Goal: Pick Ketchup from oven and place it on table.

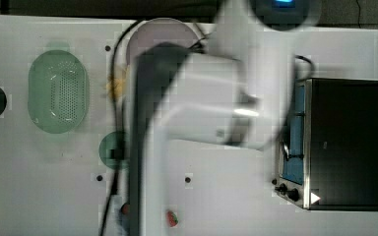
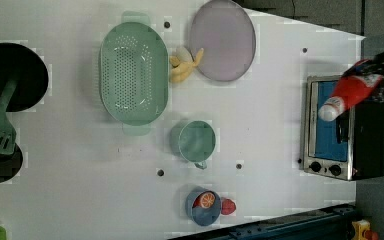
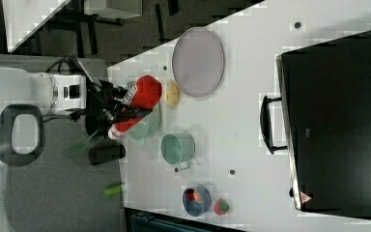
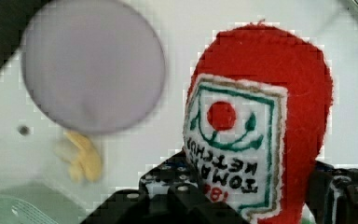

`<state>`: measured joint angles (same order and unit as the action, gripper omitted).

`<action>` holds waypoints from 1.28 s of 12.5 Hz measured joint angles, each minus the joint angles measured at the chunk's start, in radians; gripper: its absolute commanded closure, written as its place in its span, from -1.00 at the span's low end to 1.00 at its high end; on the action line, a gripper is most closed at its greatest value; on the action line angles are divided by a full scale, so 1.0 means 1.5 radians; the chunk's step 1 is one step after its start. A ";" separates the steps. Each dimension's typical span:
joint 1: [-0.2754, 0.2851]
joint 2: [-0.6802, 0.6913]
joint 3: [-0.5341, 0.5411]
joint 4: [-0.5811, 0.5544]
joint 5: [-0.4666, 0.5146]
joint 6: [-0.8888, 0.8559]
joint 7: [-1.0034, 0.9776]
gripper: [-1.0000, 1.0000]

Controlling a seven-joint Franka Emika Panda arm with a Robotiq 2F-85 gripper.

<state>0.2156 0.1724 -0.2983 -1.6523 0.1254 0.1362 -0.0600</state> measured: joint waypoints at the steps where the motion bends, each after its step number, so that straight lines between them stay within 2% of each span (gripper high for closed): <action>1: 0.020 0.000 0.004 -0.029 -0.004 0.001 0.022 -0.24; 3: 0.038 -0.001 0.025 -0.090 -0.038 0.024 0.056 -0.24; 6: 0.048 0.016 0.045 -0.174 -0.034 0.111 0.109 -0.24; 8: 0.056 0.016 0.027 -0.250 -0.046 0.188 0.129 -0.24; 10: 0.046 0.030 0.018 -0.313 -0.039 0.232 0.138 -0.24; 13: 0.016 0.092 0.028 -0.357 -0.035 0.401 0.141 -0.24; 14: 0.019 0.115 0.023 -0.362 -0.025 0.435 0.151 -0.30; 16: 0.022 0.143 0.020 -0.374 -0.022 0.459 0.160 -0.71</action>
<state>0.2484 0.3875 -0.2686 -2.2129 0.0927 0.8242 0.1801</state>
